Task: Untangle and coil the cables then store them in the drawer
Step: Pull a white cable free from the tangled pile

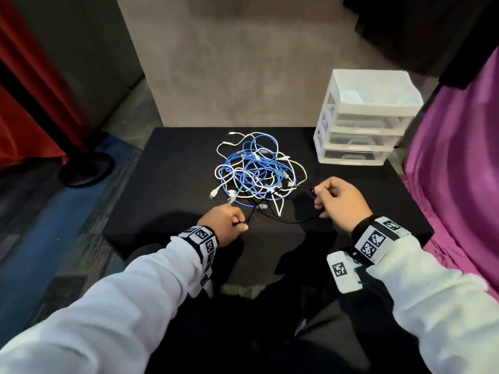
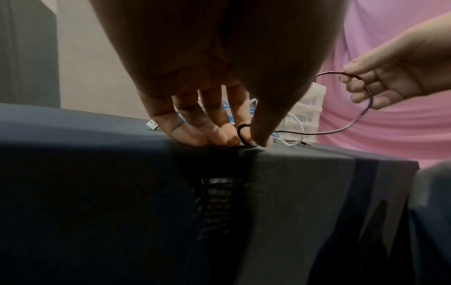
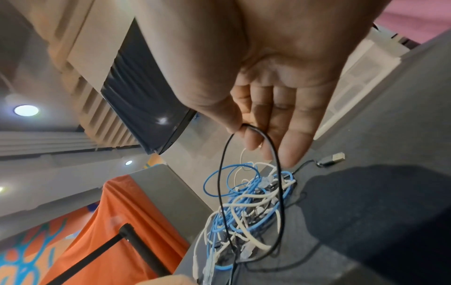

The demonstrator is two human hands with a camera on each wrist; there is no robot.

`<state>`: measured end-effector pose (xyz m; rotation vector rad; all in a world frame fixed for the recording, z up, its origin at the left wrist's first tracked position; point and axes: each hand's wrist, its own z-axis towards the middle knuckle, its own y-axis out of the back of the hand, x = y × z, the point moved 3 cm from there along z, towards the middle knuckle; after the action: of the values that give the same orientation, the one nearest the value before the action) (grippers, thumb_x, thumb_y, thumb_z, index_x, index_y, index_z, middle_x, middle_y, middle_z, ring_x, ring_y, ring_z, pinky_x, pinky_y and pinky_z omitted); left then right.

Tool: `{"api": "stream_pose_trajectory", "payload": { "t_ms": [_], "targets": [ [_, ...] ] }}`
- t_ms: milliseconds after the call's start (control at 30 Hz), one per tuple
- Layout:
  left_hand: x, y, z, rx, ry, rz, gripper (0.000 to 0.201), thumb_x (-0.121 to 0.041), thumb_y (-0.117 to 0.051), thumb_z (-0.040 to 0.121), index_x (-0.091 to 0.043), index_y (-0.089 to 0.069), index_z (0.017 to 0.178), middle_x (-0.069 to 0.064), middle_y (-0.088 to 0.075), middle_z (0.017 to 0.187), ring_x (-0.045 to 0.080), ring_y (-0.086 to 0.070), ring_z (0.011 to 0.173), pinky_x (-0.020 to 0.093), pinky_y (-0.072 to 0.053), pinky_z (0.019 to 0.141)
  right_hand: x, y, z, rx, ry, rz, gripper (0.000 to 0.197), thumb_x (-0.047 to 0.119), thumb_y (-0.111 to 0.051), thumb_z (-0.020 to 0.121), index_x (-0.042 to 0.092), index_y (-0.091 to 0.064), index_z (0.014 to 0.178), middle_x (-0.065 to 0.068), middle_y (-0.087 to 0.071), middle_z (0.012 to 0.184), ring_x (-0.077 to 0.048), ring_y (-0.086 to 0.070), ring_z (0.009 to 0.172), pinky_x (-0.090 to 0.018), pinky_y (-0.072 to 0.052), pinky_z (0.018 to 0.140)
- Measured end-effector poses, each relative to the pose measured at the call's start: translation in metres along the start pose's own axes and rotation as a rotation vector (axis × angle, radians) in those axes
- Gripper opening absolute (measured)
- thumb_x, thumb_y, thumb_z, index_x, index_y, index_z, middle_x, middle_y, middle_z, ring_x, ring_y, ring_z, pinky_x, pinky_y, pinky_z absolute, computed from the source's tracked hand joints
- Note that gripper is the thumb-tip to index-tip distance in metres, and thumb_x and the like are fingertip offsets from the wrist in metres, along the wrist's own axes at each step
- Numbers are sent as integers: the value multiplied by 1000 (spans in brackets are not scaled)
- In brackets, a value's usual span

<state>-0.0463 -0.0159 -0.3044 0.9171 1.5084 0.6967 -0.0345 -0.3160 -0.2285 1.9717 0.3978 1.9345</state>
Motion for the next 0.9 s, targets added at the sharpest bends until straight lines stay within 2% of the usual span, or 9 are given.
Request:
{"api": "stream_pose_trajectory", "payload": {
  "t_ms": [100, 200, 300, 400, 500, 633, 767, 833, 900],
  "targets": [
    [-8, 5, -1, -71, 44, -234, 13, -35, -74, 86, -27, -69, 78, -10, -64, 72, 9, -57, 67, 27, -51, 77, -6, -4, -3, 8, -43, 52, 19, 15, -56, 100, 24, -61, 85, -5, -66, 78, -24, -70, 79, -33, -56, 58],
    [-22, 24, -4, -193, -12, -475, 20, -35, -70, 92, -20, -71, 80, -8, -53, 59, 6, -47, 56, 23, -43, 63, -1, -1, -4, -44, 54, -107, 7, 26, -66, 93, 30, -63, 97, -1, -68, 92, -25, -67, 90, -47, -57, 89],
    [-46, 44, -7, -253, -53, -640, 24, -34, -68, 94, -14, -72, 82, -7, -52, 62, 10, -46, 58, 26, -41, 61, 20, -7, -14, -125, 219, -352, 30, 30, -72, 92, 28, -63, 120, -1, -60, 118, -27, -51, 117, -42, -41, 107],
    [-72, 55, -7, -263, -107, -783, 21, -32, -70, 93, -15, -72, 80, 0, -60, 67, 13, -52, 62, 32, -46, 65, 55, -31, -30, -156, 439, -547, 41, 44, -75, 88, 35, -63, 125, 9, -58, 118, -22, -44, 115, -39, -36, 95],
    [-98, 70, -3, -208, -175, -787, 23, -32, -70, 94, -13, -73, 82, 2, -62, 69, 14, -53, 63, 32, -48, 64, 68, -66, -20, 162, 401, -314, 49, 36, -75, 90, 38, -54, 134, 10, -65, 97, -14, -61, 89, -32, -47, 81],
    [-93, 91, 22, -136, -80, -826, 44, -41, -54, 103, -4, -75, 91, 3, -66, 71, 10, -58, 61, 22, -51, 62, 62, -82, 16, 122, 237, -189, 3, 25, -64, 98, 24, -61, 100, -2, -69, 76, -17, -60, 67, -34, -49, 68],
    [-26, 86, 47, -351, 150, -461, 28, -40, -61, 94, -19, -69, 77, 2, -70, 78, 14, -60, 70, 37, -56, 80, 41, -79, 34, 152, 188, -173, 17, 13, -60, 97, 29, -65, 93, 8, -74, 83, -12, -70, 82, -31, -55, 84],
    [1, 68, 51, -279, 262, -224, 21, -38, -69, 88, -22, -63, 75, 3, -70, 91, 17, -63, 81, 34, -54, 88, 31, -84, 32, 266, 213, -247, 25, 9, -60, 96, 31, -67, 102, 12, -72, 89, -10, -68, 84, -28, -54, 86],
    [13, 53, 54, -199, 290, -127, 20, -40, -75, 84, -25, -62, 83, 0, -69, 95, 19, -65, 88, 29, -52, 85, 22, -93, 25, 411, 198, -281, 27, 10, -62, 95, 31, -67, 112, 12, -72, 95, -8, -67, 84, -26, -53, 88]
  ]
}}
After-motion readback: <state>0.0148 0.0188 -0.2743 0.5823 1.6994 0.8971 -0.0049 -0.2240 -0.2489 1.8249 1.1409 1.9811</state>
